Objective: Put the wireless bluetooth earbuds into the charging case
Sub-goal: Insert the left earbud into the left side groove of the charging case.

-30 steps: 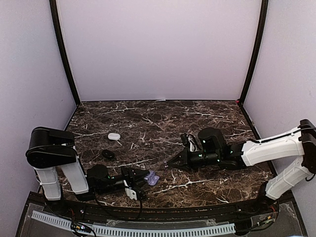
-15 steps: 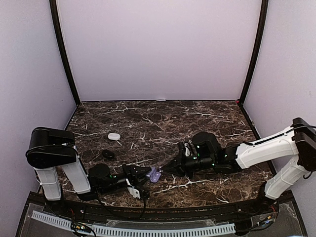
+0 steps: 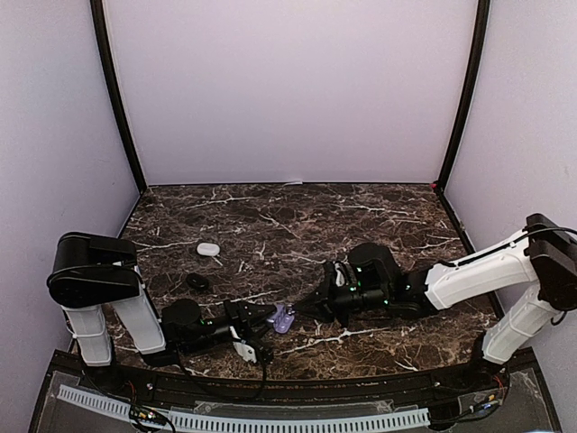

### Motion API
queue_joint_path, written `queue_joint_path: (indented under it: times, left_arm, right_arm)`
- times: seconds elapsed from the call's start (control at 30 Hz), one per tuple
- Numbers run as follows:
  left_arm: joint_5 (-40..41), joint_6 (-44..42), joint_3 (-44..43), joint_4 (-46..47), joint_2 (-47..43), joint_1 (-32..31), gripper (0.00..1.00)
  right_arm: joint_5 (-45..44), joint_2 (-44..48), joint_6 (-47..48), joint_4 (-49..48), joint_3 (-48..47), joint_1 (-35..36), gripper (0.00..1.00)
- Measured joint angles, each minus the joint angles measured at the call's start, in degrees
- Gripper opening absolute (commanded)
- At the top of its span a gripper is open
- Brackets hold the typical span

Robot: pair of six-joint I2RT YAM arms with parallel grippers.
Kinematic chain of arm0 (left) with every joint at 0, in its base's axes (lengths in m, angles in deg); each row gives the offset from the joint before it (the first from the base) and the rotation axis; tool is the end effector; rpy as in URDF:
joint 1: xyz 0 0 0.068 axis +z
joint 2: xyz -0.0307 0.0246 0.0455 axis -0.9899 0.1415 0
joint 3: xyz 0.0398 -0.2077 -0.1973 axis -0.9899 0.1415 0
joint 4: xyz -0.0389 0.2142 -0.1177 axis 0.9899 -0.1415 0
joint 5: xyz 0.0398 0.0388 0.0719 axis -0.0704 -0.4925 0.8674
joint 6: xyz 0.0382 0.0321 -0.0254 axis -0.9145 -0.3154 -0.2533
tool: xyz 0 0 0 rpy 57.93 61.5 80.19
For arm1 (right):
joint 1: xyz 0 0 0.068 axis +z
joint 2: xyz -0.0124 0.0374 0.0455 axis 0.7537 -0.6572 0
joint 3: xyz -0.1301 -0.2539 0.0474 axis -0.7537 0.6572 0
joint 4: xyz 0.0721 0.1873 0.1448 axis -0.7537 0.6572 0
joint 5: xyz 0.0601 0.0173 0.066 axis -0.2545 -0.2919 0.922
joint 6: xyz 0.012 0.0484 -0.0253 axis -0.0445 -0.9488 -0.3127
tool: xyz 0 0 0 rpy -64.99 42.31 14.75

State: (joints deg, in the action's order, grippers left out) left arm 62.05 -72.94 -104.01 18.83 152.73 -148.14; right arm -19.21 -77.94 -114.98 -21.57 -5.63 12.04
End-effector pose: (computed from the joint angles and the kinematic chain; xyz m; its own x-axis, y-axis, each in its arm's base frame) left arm 0.1093 -0.2444 0.1475 0.8488 0.4213 -0.3194 0.2865 0.1411 0.9476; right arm 0.1367 0.2692 0.2066 -0.9797 0.1954 0.0440 0.1263 0.4324 0.8928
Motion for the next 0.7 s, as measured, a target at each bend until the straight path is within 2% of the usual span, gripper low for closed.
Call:
queue_joint_path:
  times: [0.7]
  left_arm:
    - [0.22,0.04,-0.26,-0.04,-0.02,-0.09,0.02]
  right_arm:
    - [2.45,-5.27,-1.75,-6.32,-0.11,0.04,0.0]
